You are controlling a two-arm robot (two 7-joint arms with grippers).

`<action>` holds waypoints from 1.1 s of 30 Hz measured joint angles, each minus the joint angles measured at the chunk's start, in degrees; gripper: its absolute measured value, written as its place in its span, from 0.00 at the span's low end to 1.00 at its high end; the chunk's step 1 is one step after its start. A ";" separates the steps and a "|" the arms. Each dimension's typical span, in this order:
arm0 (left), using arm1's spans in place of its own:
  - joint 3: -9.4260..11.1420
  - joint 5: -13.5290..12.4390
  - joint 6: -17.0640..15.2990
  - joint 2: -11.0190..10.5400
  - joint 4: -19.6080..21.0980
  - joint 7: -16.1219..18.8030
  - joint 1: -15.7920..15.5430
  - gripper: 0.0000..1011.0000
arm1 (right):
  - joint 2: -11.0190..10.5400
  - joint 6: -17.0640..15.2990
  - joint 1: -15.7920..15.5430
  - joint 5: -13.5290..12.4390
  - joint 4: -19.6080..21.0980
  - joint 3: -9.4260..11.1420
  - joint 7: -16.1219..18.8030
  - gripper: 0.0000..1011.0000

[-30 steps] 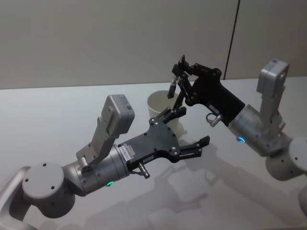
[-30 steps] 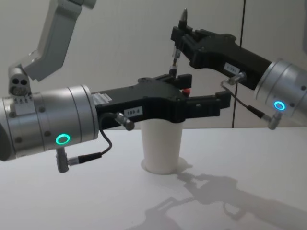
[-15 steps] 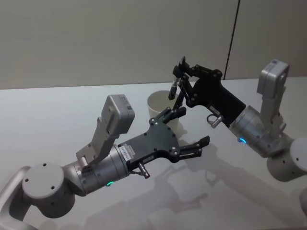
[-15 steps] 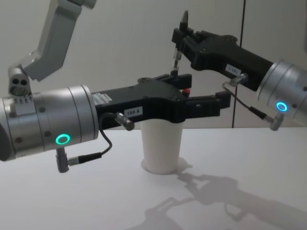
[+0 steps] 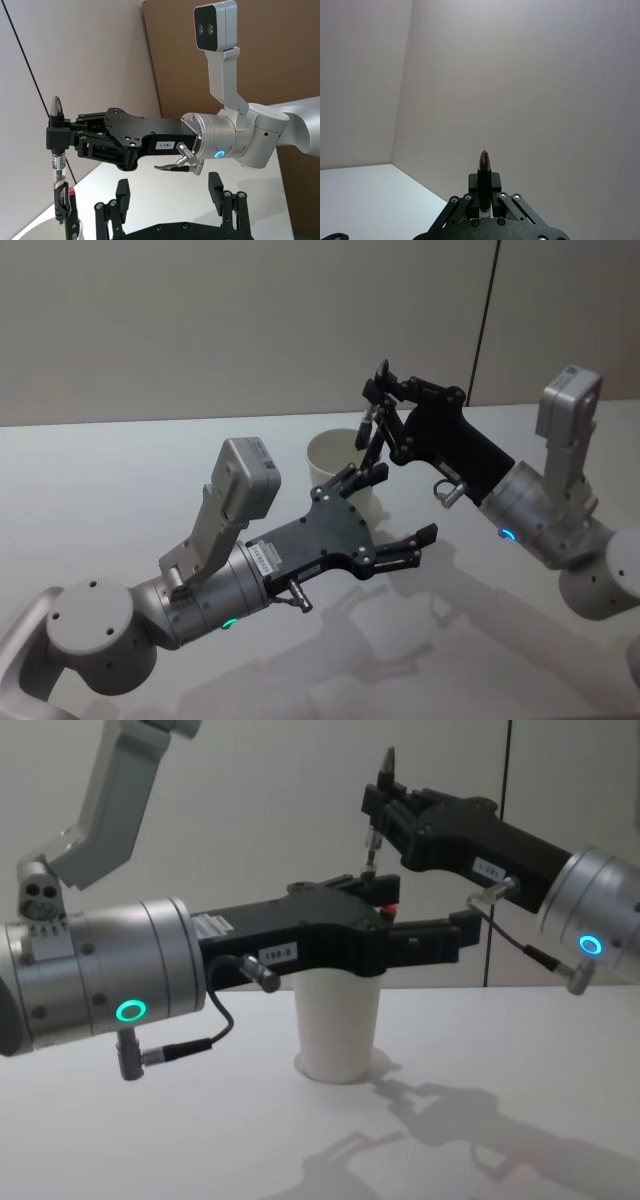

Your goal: Place the pen into the pen holder.

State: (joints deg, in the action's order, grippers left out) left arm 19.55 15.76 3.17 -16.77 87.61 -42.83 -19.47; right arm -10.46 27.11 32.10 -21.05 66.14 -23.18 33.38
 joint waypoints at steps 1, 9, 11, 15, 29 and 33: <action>0.00 0.00 0.00 0.00 0.00 0.00 0.00 0.99 | -0.01 0.00 -0.01 0.02 0.04 0.01 -0.04 0.12; 0.00 0.00 0.00 0.00 0.00 0.00 0.00 0.99 | -0.11 0.04 -0.10 0.39 0.31 0.11 -0.43 0.12; 0.00 0.00 0.00 0.00 0.00 0.00 0.00 0.99 | -0.14 0.04 -0.12 0.52 0.35 0.12 -0.52 0.12; 0.00 0.00 0.00 0.00 0.00 0.00 0.00 0.99 | -0.17 -0.16 -0.15 0.85 0.38 0.15 -0.68 0.12; 0.00 0.00 0.00 0.00 0.00 0.00 0.00 0.99 | -0.19 -0.77 -0.13 2.22 0.31 0.15 -1.37 0.12; 0.00 0.00 0.00 0.00 0.00 0.00 0.00 0.99 | -0.23 -0.80 -0.13 2.45 0.31 0.15 -1.62 0.12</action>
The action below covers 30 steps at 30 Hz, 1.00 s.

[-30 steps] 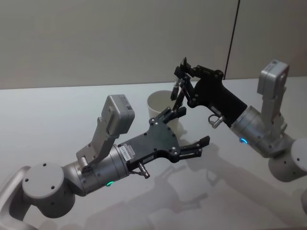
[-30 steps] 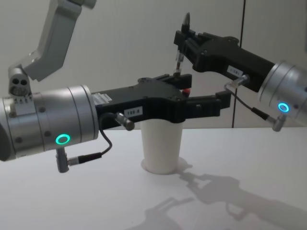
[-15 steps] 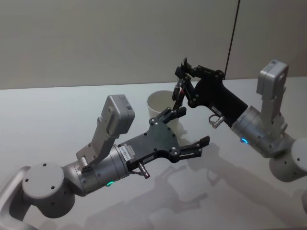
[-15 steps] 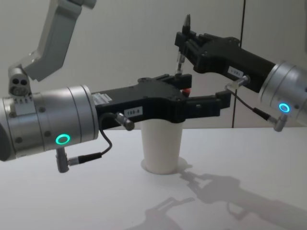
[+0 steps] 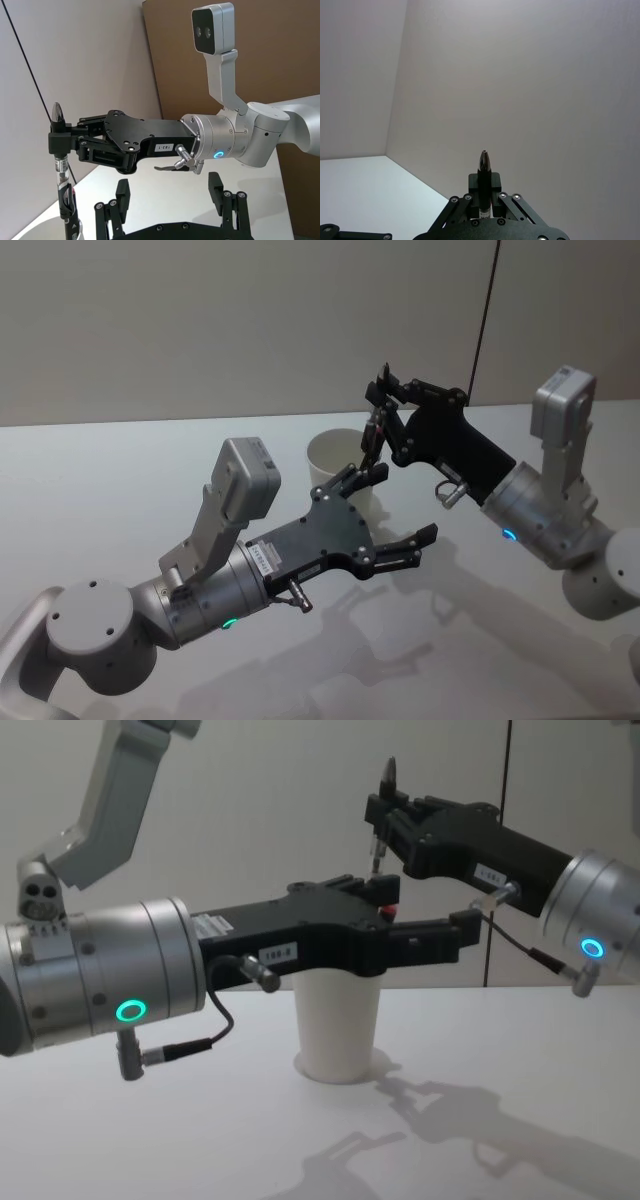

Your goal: Place the pen into the pen holder.

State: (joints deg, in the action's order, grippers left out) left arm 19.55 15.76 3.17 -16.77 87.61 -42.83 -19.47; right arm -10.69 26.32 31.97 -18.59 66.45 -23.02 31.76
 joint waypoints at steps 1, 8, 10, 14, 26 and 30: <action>0.00 0.00 0.00 0.00 0.00 0.00 0.00 0.99 | -0.02 0.00 -0.01 0.06 0.00 0.02 -0.11 0.12; 0.00 0.00 0.00 0.00 0.00 0.00 0.00 0.99 | -0.14 0.04 -0.14 0.19 0.19 0.13 -0.47 0.12; 0.00 0.00 0.00 0.00 0.00 0.00 0.00 0.99 | -0.17 0.08 -0.17 0.20 0.25 0.16 -0.59 0.12; 0.00 0.00 0.00 0.00 0.00 0.00 0.00 0.99 | -0.20 0.17 -0.22 0.21 0.35 0.22 -0.69 0.12; 0.00 0.00 0.00 0.00 0.00 0.00 0.00 0.99 | -0.27 0.63 -0.29 0.11 0.73 0.31 -0.68 0.12; 0.00 0.00 0.00 0.00 0.00 0.00 0.00 0.99 | -0.28 0.67 -0.32 0.13 0.86 0.33 -0.67 0.12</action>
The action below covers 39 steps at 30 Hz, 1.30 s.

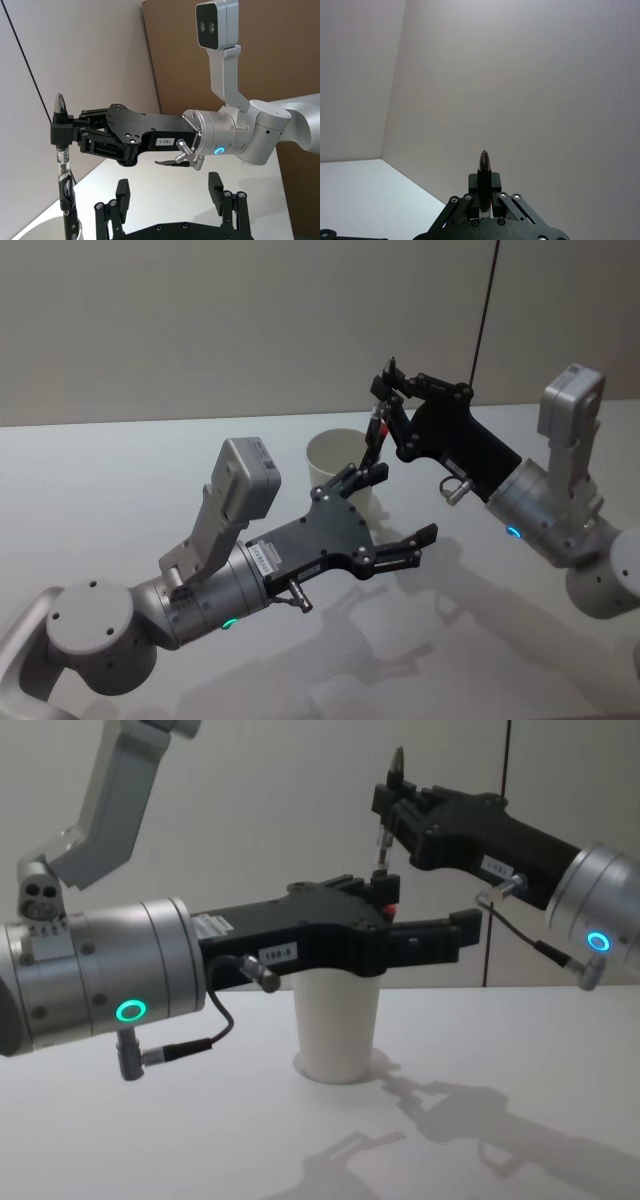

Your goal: Place the pen into the pen holder.

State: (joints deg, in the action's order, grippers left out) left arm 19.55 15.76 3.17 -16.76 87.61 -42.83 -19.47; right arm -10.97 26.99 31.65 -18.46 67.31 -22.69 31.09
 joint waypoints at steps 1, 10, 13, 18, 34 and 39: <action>0.00 0.00 0.00 0.00 0.00 0.00 0.00 0.99 | -0.01 0.00 -0.01 0.04 0.01 0.00 0.00 0.12; 0.00 0.00 0.00 0.00 0.00 0.00 0.00 0.99 | -0.04 -0.10 -0.07 0.54 0.12 0.05 -0.41 0.12; 0.00 0.00 0.00 0.00 0.00 0.00 0.00 0.99 | -0.06 -0.23 -0.09 0.76 0.12 0.07 -0.58 0.12; 0.00 0.00 0.00 0.00 0.00 0.00 0.00 0.99 | -0.08 -0.43 -0.08 1.15 0.12 0.10 -0.84 0.12; 0.00 0.00 0.00 0.00 0.00 0.00 0.00 0.99 | -0.11 -0.21 -0.07 1.56 0.07 0.22 -1.16 0.48; 0.00 0.00 0.00 0.00 0.00 0.00 0.00 0.99 | -0.11 0.12 -0.09 1.11 0.24 0.30 -1.06 0.65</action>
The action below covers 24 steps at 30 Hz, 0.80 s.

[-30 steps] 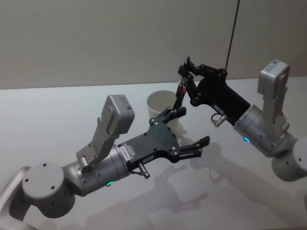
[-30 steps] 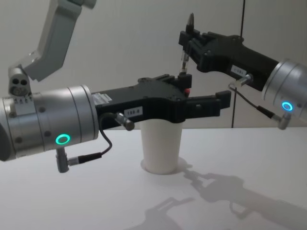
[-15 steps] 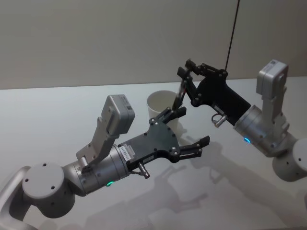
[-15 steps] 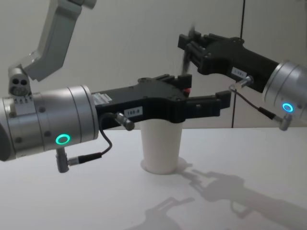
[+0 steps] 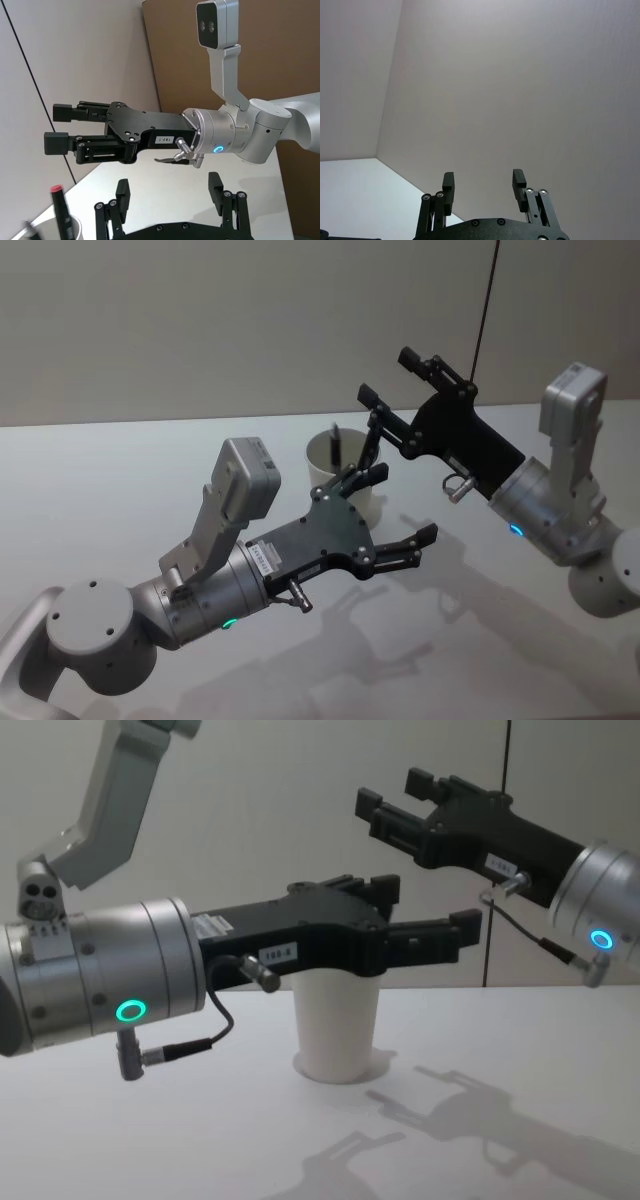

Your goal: Place the pen into the pen holder.

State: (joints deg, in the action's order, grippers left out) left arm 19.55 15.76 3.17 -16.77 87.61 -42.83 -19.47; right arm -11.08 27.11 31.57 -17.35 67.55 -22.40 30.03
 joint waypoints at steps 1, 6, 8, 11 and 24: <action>0.00 0.00 0.00 0.00 0.00 0.00 0.00 0.99 | 0.00 0.09 -0.02 -0.10 0.05 0.02 0.02 0.71; 0.00 0.00 0.00 0.00 0.00 0.00 0.00 0.99 | -0.03 0.29 -0.10 -0.32 0.23 0.08 0.03 0.84; 0.00 0.00 0.00 0.00 0.00 0.00 0.00 0.99 | -0.05 0.36 -0.12 -0.38 0.28 0.09 0.03 0.86; 0.00 0.00 0.00 0.00 0.00 0.00 0.00 0.99 | -0.09 0.49 -0.21 -0.44 0.42 0.13 -0.03 0.97; 0.00 0.00 0.00 0.00 0.00 0.00 0.00 0.99 | -0.28 0.44 -0.44 -0.12 0.77 0.32 -0.85 0.99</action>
State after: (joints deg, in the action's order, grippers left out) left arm 19.55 15.76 3.17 -16.76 87.61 -42.83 -19.47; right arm -11.37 27.55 31.12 -17.47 68.32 -22.08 29.17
